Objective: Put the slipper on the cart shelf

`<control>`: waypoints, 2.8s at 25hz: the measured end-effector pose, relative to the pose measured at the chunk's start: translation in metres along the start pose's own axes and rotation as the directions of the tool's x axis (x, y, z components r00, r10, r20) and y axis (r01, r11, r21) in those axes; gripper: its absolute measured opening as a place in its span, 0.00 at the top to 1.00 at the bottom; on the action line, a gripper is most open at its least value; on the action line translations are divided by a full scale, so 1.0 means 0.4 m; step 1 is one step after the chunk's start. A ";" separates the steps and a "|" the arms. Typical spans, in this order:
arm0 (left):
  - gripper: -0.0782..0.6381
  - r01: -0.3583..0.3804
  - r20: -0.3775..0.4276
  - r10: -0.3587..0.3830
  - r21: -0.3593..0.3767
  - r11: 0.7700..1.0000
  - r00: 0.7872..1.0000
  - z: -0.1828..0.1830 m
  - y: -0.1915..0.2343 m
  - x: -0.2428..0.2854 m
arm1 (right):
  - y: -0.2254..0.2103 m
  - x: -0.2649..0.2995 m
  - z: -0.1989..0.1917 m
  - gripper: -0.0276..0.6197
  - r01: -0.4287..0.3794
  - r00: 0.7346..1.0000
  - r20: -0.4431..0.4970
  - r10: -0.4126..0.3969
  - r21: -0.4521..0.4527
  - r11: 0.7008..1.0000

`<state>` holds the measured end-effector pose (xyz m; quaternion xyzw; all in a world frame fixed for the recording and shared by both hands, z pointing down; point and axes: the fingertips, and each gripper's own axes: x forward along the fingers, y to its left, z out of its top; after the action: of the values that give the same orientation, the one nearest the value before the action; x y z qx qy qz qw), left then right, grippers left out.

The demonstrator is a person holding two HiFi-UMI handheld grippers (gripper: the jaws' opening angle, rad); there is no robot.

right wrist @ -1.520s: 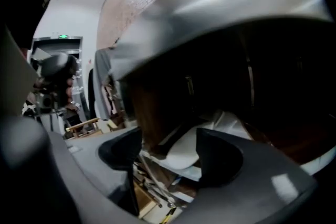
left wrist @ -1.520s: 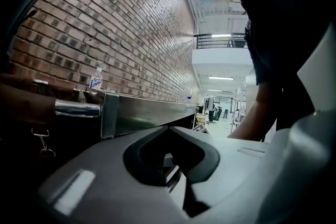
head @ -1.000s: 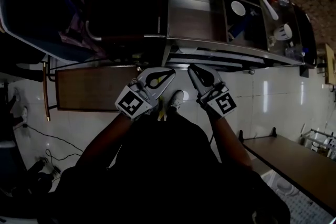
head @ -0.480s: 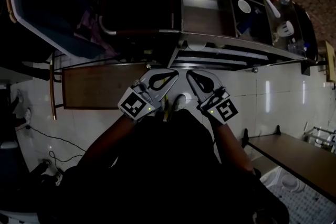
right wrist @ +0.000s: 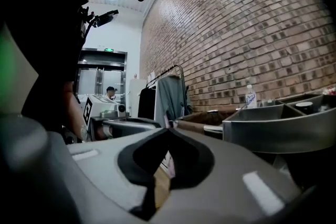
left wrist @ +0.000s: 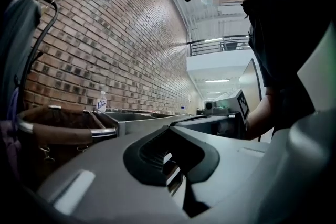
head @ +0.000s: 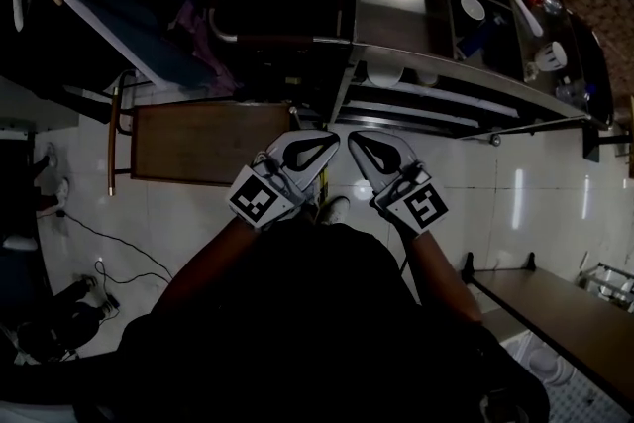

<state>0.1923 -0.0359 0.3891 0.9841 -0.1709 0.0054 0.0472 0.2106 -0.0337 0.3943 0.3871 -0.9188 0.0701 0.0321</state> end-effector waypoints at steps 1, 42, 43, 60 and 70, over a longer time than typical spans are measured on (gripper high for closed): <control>0.89 -0.016 -0.005 0.016 0.004 1.000 1.000 0.000 -0.012 -0.012 | 0.015 -0.006 -0.001 0.95 -0.015 1.000 0.005 0.015 0.003 1.000; 0.89 -0.021 -0.014 0.020 -0.005 1.000 1.000 -0.020 0.165 -0.782 | 0.647 0.468 -0.011 0.95 0.003 1.000 -0.016 -0.002 0.070 0.998; 0.89 -0.025 -0.012 0.025 -0.005 1.000 1.000 -0.019 0.164 -0.782 | 0.648 0.467 -0.009 0.95 -0.001 1.000 -0.018 0.002 0.069 0.998; 0.89 -0.071 -0.004 0.071 0.015 0.997 0.997 -0.018 0.139 -0.725 | 0.616 0.424 -0.004 0.95 -0.059 0.998 -0.012 0.059 0.027 0.998; 0.89 -0.067 -0.014 0.067 0.024 0.997 0.998 -0.022 0.126 -0.729 | 0.627 0.429 -0.003 0.95 -0.085 0.996 -0.011 0.085 0.018 0.996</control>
<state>-0.0993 0.0158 0.3947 0.9783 -0.2035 0.0161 0.0365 -0.0889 0.0184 0.3889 0.3477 -0.9335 0.0818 0.0311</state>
